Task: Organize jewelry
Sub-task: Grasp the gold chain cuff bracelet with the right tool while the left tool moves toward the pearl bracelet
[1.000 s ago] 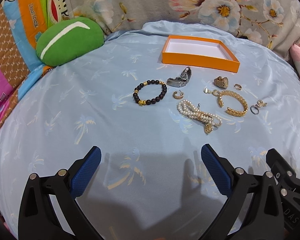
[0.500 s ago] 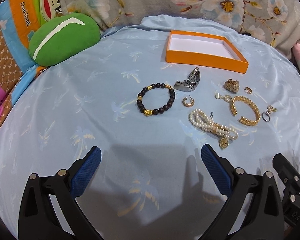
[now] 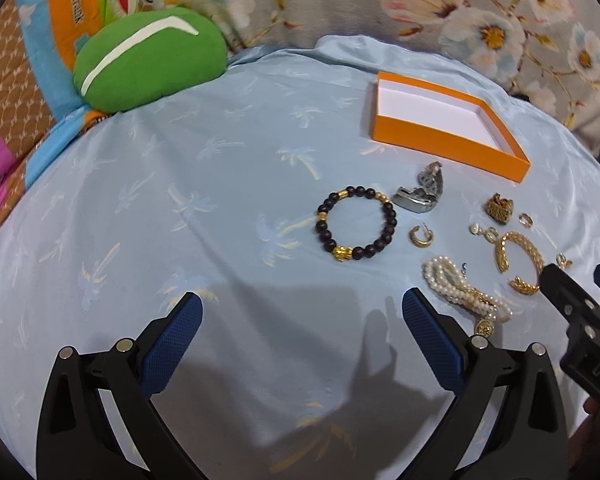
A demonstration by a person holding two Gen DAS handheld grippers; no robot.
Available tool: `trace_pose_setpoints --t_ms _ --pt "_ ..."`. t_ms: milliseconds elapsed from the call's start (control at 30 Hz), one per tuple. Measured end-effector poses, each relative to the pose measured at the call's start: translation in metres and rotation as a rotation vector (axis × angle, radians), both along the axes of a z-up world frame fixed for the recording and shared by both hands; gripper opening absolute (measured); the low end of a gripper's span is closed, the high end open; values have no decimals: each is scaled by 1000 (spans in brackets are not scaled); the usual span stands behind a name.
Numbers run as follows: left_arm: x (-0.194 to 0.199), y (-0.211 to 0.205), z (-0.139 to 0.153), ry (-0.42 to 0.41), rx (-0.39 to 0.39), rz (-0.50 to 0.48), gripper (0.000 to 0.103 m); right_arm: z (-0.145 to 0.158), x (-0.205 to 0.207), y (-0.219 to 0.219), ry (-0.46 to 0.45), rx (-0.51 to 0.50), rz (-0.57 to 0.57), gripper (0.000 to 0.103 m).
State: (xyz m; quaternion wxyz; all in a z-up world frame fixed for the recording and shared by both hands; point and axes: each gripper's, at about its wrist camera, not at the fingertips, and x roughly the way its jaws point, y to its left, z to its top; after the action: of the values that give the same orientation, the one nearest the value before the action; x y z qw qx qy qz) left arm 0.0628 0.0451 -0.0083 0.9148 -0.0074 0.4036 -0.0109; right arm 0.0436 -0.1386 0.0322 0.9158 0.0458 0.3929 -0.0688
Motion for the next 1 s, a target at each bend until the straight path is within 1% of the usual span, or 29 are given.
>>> trace_pose_setpoints --t_ms 33,100,233,367,433,467,533,667,800,1000 --pt "1 2 -1 8 -13 2 98 -2 5 1 6 0 3 92" --pt "3 2 -3 17 -19 3 98 -5 15 3 20 -1 1 90" --pt "1 0 -3 14 -22 -7 98 -13 28 1 53 29 -9 89" --pt "1 -3 -4 16 -14 -18 98 -16 33 2 68 24 -7 89" --pt "1 -4 -4 17 -14 -22 98 -18 36 4 88 19 -2 80" --pt "2 -4 -4 18 -14 -24 98 -20 37 4 101 19 -3 77" --pt "2 -4 -4 20 -19 -29 98 -24 40 2 124 36 -4 67" --pt "3 -4 -4 24 -26 -30 98 -25 40 2 129 32 -4 65" --pt "3 -4 -4 23 -25 -31 98 -24 38 4 120 34 7 56" --pt "3 -5 -4 24 -27 -30 98 -21 31 2 97 57 12 55"
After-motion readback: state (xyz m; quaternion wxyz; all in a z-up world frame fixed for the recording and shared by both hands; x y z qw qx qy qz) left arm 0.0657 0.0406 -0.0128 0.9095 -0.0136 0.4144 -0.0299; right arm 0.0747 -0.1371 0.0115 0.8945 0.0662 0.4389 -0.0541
